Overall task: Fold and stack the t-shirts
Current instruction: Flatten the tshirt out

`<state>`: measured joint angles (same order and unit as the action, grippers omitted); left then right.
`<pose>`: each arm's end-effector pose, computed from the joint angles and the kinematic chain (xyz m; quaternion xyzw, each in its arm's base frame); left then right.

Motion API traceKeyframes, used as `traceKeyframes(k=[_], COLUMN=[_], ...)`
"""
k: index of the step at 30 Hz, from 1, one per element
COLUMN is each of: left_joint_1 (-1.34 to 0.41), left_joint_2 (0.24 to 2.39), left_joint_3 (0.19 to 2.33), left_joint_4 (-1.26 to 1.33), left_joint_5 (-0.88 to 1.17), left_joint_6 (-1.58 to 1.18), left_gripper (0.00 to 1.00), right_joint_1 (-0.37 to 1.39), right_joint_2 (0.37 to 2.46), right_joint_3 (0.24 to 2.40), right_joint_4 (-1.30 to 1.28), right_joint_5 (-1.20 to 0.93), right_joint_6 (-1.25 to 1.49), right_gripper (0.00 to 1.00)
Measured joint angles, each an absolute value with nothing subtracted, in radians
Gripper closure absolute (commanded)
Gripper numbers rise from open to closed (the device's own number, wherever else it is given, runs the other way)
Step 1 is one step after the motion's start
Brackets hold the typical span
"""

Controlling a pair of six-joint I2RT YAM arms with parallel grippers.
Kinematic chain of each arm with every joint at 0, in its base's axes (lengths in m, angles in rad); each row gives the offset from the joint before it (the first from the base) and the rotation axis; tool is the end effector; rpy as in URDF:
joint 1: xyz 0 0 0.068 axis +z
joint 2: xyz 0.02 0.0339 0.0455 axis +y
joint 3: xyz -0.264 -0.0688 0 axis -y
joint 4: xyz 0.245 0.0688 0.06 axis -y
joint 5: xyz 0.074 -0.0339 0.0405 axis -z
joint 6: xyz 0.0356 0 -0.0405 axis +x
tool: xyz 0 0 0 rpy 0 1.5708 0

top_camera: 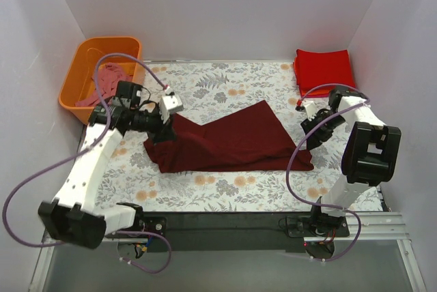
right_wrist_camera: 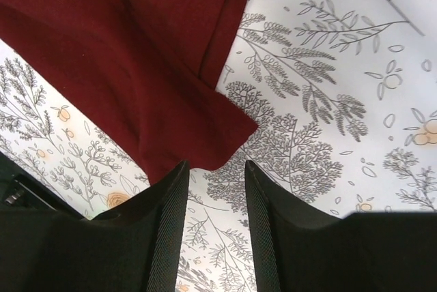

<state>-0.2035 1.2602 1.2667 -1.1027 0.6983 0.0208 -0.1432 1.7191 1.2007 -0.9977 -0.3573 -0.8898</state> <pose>0.2208 -0.0689 0.3364 0.1821 0.8986 -0.3513 0.1896 0.3060 -0.0315 0.1981 -0.3633 0.9142 0.1412 0.1111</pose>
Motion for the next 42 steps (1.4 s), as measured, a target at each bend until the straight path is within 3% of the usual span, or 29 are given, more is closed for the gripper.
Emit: traceKeyframes(k=[3,9,21,35,37,38,39,40,41,42], left_joint_1=[-0.289,-0.430,-0.432,-0.432,-0.432,-0.432,-0.432,-0.432,-0.432,-0.432], left_joint_2=[1.093,0.795,0.764,0.835,0.850,0.860,0.869,0.878,0.886,0.893], left_joint_3=[1.250,0.982,0.747,0.757,0.759,0.760,0.761,0.763,0.766,0.768], left_joint_4=[-1.188,-1.317,-1.331,-1.234,-1.221,-1.213,-1.205,-1.195,-1.185,-1.169], left_joint_5=[0.772,0.739,0.594,0.582,0.582,0.582,0.581,0.580,0.578,0.575], left_joint_6=[0.156,0.358,0.551,0.498,0.475,0.464,0.453,0.437,0.421,0.400], left_gripper=[1.00,1.00,1.00,1.00,1.00,1.00,1.00,1.00,1.00,1.00], right_joint_1=[-0.144,-0.144,-0.140,-0.107,-0.097,-0.095,-0.094,-0.093,-0.093,-0.092], right_joint_2=[1.719,1.720,1.791,1.775,1.755,1.746,1.742,1.739,1.740,1.738], right_joint_3=[1.214,1.214,1.206,1.114,1.089,1.079,1.072,1.065,1.062,1.058], right_joint_4=[-0.998,-1.001,-0.968,-0.843,-0.817,-0.803,-0.794,-0.781,-0.781,-0.780], right_joint_5=[-0.361,-0.369,-0.362,-0.323,-0.309,-0.302,-0.298,-0.294,-0.295,-0.299], right_joint_6=[-0.895,-0.902,-0.892,-0.867,-0.868,-0.870,-0.870,-0.871,-0.873,-0.870], right_gripper=[0.52,0.50,0.51,0.48,0.55,0.63,0.80,0.90,0.98,0.99])
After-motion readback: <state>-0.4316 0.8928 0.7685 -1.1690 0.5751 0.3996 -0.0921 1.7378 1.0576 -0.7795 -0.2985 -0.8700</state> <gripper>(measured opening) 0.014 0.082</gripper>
